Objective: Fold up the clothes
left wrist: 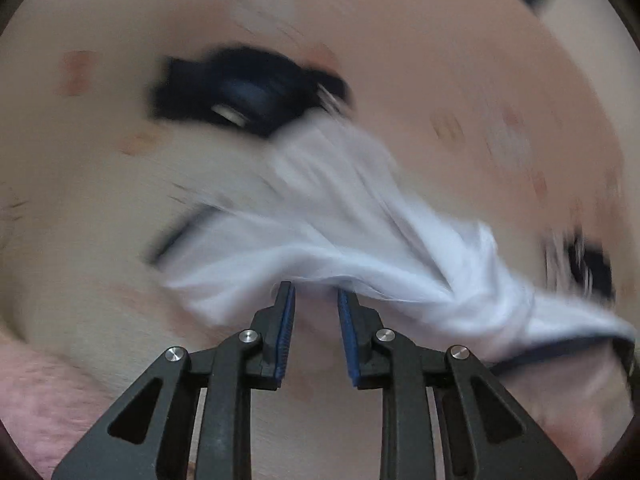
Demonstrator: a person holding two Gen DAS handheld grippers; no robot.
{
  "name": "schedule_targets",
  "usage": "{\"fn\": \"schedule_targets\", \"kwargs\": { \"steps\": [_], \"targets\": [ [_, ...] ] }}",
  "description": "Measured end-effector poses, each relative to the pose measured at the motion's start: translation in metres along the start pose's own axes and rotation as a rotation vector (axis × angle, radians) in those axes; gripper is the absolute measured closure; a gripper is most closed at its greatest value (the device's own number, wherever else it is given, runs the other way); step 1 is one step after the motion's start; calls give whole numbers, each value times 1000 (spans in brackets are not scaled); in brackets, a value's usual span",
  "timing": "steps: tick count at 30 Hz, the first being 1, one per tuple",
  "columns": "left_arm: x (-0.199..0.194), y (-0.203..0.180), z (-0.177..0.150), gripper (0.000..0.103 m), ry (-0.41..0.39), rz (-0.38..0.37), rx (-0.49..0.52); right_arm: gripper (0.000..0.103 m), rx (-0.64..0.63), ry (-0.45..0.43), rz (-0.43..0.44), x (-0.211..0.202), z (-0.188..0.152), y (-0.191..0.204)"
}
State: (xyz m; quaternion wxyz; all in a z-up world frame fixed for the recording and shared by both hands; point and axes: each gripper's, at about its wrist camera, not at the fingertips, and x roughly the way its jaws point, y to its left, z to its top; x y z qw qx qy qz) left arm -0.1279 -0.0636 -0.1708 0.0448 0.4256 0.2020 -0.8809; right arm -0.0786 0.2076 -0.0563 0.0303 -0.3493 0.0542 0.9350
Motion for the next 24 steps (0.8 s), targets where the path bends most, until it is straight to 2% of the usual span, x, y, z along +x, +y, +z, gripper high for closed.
{"fn": "schedule_targets", "kwargs": {
  "steps": [3,6,8,9,13,19,21,22,24],
  "targets": [
    [-7,-1,4,79,18,-128,21,92,12,-34,7,-12,8,-3],
    [-2,-29,-6,76,104,-295,143,92,29,-13,32,-13,6,-5],
    [1,-51,-23,58,173,-362,255,92,24,23,32,-4,0,-3],
    [6,-63,-32,55,202,-367,310,92,20,42,31,0,-4,-1],
    [19,-86,-65,55,315,-382,438,91,14,83,33,11,-16,1],
    [13,-99,-101,56,365,-303,598,90,101,75,116,3,-13,-22],
    [20,-95,-101,88,352,-232,589,90,113,80,134,0,-13,-29],
    [23,-91,-100,97,345,-195,582,90,119,83,143,-2,-13,-33],
    [27,-83,-94,97,327,-141,540,88,109,116,139,2,-14,-36]
  ]
}}
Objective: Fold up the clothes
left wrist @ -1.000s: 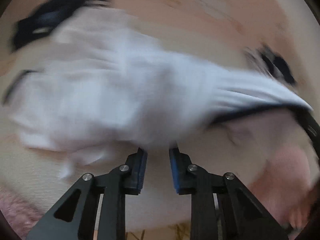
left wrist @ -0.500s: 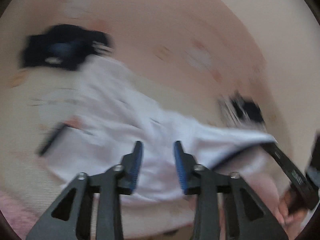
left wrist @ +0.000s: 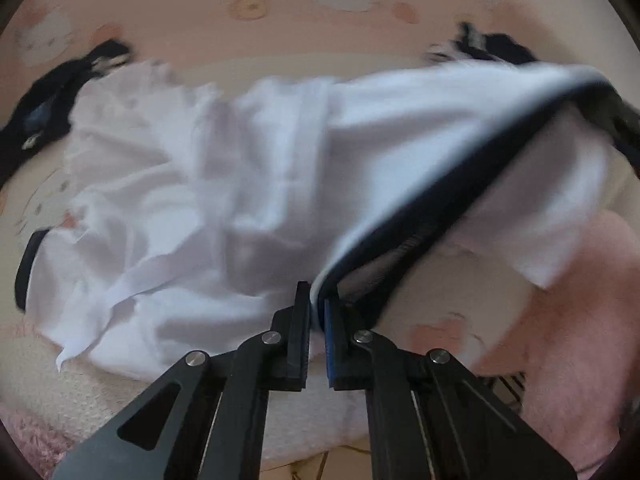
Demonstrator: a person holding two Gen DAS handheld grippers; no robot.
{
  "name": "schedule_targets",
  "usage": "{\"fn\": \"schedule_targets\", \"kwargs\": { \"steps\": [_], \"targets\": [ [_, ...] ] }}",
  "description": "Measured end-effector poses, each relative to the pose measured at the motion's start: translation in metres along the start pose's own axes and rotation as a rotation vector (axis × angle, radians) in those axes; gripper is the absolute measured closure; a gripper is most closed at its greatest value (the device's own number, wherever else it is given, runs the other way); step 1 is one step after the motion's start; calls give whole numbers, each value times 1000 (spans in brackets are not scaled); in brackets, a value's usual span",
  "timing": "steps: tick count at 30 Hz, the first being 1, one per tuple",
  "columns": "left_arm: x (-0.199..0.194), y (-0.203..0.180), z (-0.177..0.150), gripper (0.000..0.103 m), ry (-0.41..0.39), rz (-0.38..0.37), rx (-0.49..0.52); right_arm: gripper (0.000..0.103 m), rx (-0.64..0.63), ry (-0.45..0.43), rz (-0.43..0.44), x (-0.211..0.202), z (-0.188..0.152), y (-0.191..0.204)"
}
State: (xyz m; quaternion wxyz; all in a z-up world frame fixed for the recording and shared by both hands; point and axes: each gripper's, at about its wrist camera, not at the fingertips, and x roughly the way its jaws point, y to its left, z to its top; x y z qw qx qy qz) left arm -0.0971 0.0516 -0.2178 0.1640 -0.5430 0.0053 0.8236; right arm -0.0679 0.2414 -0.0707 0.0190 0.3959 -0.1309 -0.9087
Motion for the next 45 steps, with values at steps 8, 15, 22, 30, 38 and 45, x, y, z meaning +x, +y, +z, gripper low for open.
{"fn": "schedule_targets", "kwargs": {
  "steps": [8,15,22,30,38,45],
  "targets": [
    [-35,58,8,96,-105,50,-206,71,3,338,-94,59,-29,-9],
    [-53,73,11,96,-180,-142,-267,58,-8,213,74,30,-14,3],
    [-50,82,17,95,-174,-175,-329,58,136,257,-46,51,-25,-29],
    [-78,42,10,58,-255,-49,-130,58,137,108,-154,31,-8,-39],
    [-42,19,1,56,-103,218,-11,58,6,171,-19,27,-11,-11],
    [-55,48,8,61,-185,291,-167,58,-121,347,-82,64,-32,-5]
  ]
}}
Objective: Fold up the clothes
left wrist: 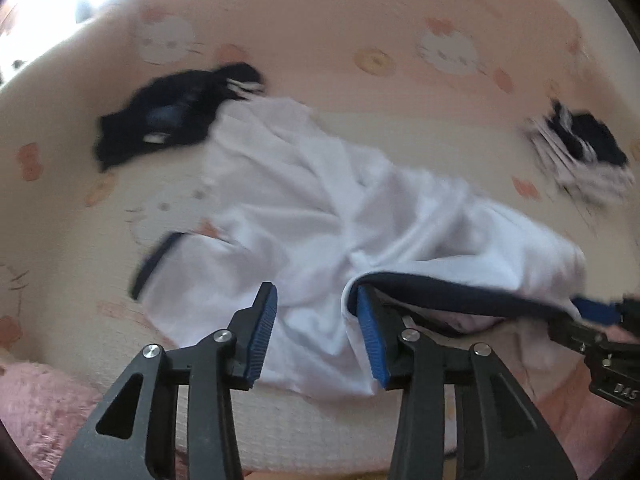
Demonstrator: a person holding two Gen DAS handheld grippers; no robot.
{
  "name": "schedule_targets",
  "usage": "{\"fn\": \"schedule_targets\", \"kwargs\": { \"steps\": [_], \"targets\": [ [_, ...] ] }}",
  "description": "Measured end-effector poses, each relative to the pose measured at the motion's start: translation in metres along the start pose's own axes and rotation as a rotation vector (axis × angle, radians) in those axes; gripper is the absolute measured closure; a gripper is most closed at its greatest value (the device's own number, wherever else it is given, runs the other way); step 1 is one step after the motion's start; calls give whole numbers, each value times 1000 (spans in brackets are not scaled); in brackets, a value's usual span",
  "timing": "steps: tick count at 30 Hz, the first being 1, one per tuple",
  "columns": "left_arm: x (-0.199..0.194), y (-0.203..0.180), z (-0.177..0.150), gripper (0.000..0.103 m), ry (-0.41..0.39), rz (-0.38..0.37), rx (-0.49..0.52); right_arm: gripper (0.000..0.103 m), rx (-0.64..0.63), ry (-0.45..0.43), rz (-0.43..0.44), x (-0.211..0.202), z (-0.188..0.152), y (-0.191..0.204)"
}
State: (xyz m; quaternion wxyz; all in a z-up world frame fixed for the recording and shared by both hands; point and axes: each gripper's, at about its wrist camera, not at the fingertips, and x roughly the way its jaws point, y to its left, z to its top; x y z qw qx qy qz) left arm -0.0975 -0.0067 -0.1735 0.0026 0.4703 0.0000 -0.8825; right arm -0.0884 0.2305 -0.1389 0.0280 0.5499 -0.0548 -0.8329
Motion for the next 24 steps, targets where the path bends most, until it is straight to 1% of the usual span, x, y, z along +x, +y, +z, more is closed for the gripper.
{"fn": "schedule_targets", "kwargs": {
  "steps": [2,4,5,7,8,9,11,13,15,17,19,21,22,24],
  "targets": [
    [-4,9,1,61,-9,-12,-44,58,61,-33,-17,-1,4,-12],
    [-7,11,1,61,-15,-21,-39,58,104,-94,-35,-10,9,-20],
    [-10,10,0,61,-21,-42,-24,58,123,-126,-46,-14,11,-24],
    [-15,6,-1,61,-20,-109,-8,58,150,-182,-67,-23,15,-31],
    [-16,2,-1,61,-17,-154,9,58,150,-190,-71,-25,17,-32],
    [-16,-2,-1,61,-15,-174,28,58,148,-190,-72,-26,19,-32],
    [-12,-12,1,61,-20,-183,71,58,141,-159,-54,-21,22,-30],
    [-8,-24,2,61,-14,-210,107,58,135,-133,-25,-14,22,-27],
    [-2,-40,-2,61,17,-178,166,58,110,-126,1,-12,25,-20],
    [8,-51,-9,61,61,-149,214,58,85,-118,-7,-9,25,-17],
    [8,-54,-15,60,80,-153,232,58,73,-108,-22,-5,25,-15],
    [7,-60,-20,50,87,-160,275,58,83,-96,-41,1,26,-17],
    [8,-65,-23,45,91,-141,305,58,86,-94,-50,-1,24,-19],
    [12,-73,-30,45,94,-95,346,58,71,-100,-92,-2,22,-21]
  ]
}}
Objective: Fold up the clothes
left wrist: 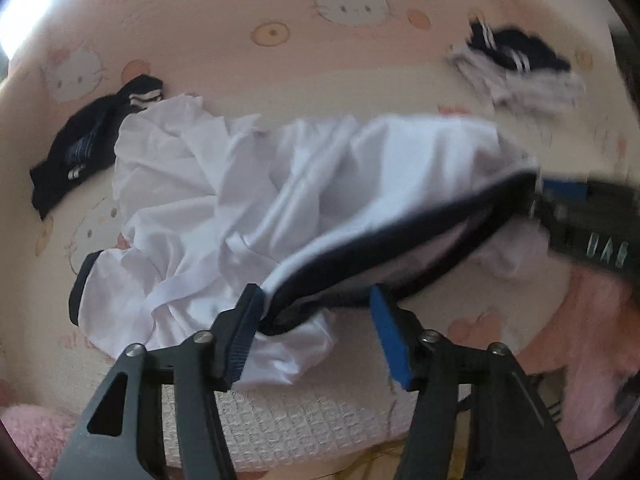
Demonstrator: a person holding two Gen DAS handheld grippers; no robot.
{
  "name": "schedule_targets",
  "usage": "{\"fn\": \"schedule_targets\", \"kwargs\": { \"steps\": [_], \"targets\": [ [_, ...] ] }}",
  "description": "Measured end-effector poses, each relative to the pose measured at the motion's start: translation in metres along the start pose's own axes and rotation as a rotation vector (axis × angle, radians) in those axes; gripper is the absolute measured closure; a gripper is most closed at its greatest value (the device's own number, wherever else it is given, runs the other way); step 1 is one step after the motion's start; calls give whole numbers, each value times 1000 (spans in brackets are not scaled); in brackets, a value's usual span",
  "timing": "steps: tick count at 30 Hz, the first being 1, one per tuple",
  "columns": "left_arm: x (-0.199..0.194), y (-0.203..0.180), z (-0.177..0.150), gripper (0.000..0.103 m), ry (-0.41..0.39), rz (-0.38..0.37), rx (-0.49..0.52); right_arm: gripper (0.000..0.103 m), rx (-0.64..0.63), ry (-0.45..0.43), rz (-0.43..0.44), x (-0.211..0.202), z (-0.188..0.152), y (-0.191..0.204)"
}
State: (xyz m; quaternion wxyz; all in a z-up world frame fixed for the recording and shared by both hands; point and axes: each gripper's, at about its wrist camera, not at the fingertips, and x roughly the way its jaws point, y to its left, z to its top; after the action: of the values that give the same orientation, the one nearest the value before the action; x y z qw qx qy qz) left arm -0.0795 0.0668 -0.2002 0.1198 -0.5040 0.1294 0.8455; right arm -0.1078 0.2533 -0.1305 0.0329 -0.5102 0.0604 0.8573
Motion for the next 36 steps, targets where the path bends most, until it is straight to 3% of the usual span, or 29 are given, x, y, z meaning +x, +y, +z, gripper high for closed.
{"fn": "schedule_targets", "kwargs": {
  "steps": [3,4,5,8,9,13,15,17,19,20,22,23,25,28,32,36],
  "targets": [
    [1,-2,6,46,-45,75,-22,58,20,-54,-85,-10,3,-9],
    [-3,2,7,52,-64,87,-52,58,45,-71,-95,-14,4,-14],
    [-8,11,9,60,-84,75,-102,58,74,-84,-95,-19,5,-21],
    [-25,46,14,61,-154,21,-279,52,136,-88,-73,-28,5,-38],
    [-31,55,12,61,-175,19,-319,47,135,-66,-62,-27,4,-40],
    [-41,76,3,61,-200,25,-428,47,80,111,24,-4,-6,-30],
    [-36,84,0,59,-171,12,-469,52,75,159,74,7,-9,-23],
    [-17,86,-4,58,-79,-44,-494,58,54,175,77,14,-9,-15],
    [4,82,-8,60,15,-103,-508,73,28,193,70,22,-9,-9],
    [14,80,-11,76,61,-132,-513,76,13,208,65,28,-10,-6],
    [12,76,-11,90,67,-126,-506,86,33,204,95,25,-9,-9],
    [-1,77,-7,96,38,-138,-502,87,54,188,111,19,-7,-13],
    [-28,80,5,96,-31,-184,-491,88,67,116,73,-3,5,-23],
    [-86,72,44,96,-158,-149,-374,89,53,-24,46,-50,41,-29],
    [-189,71,95,96,-372,-102,-253,90,-16,-286,20,-150,104,-12],
    [-301,80,111,96,-607,-15,-159,90,-53,-547,67,-262,133,4]
  ]
}}
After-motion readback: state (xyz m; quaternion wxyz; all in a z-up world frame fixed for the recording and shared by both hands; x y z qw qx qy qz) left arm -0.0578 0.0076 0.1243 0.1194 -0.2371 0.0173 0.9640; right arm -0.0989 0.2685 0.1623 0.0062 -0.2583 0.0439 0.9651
